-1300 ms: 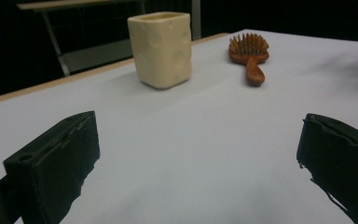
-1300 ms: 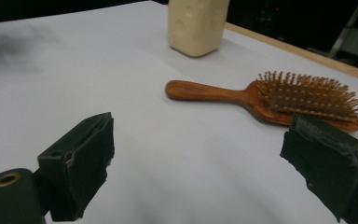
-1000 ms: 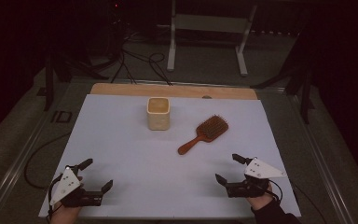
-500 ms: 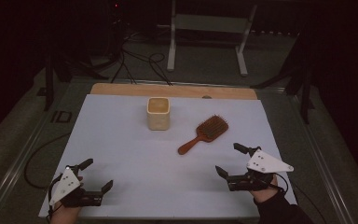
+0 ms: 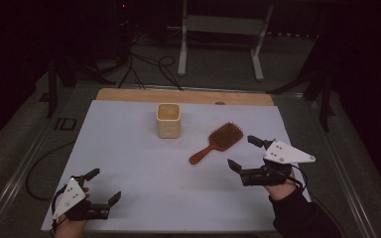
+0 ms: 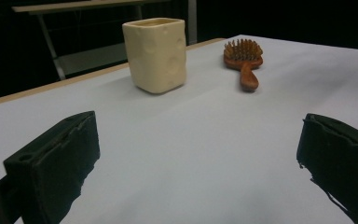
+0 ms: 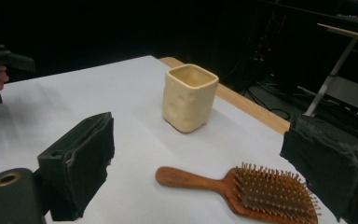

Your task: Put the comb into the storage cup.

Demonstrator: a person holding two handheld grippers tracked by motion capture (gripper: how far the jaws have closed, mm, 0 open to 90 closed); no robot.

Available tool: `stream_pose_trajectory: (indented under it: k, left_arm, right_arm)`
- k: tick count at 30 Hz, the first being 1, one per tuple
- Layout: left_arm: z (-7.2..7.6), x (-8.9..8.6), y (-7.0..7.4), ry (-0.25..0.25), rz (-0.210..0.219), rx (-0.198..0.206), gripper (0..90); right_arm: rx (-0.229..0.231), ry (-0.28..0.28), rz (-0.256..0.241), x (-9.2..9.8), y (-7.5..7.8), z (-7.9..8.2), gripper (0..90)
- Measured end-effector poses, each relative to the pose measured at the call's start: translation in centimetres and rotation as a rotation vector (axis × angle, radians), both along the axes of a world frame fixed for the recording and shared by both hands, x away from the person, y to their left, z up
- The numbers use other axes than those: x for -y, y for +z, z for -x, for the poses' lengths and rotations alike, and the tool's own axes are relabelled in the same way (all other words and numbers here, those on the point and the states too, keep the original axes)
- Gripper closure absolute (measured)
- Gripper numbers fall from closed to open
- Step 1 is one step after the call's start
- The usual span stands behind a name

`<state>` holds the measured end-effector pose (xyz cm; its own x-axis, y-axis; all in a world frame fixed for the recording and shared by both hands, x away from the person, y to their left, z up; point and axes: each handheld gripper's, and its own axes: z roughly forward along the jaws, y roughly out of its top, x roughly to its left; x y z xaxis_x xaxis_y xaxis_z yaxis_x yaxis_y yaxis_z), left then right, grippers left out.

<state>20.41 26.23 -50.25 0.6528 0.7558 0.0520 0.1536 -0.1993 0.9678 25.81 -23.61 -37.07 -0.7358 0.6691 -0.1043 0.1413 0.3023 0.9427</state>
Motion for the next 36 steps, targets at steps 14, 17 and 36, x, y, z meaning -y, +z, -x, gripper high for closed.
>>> stream_pose_trajectory:
  k: [14, 17, 36]
  left_arm:
    - [0.1, 0.2, 0.1, -0.013, -0.01, 0.003, 0.0]
    - [0.1, 0.2, 0.1, -0.014, -0.006, 0.001, 0.0]
    - [0.1, 0.1, 0.0, -0.015, -0.007, -0.004, 0.0]
  right_arm:
    - [0.013, 0.057, 0.035, -3.4, 2.0, -2.9, 8.5]
    - [0.007, 0.082, 0.035, -4.3, 2.2, -3.6, 8.4]
    - [-0.047, 0.162, 0.044, -8.7, 0.9, -6.8, 8.5]
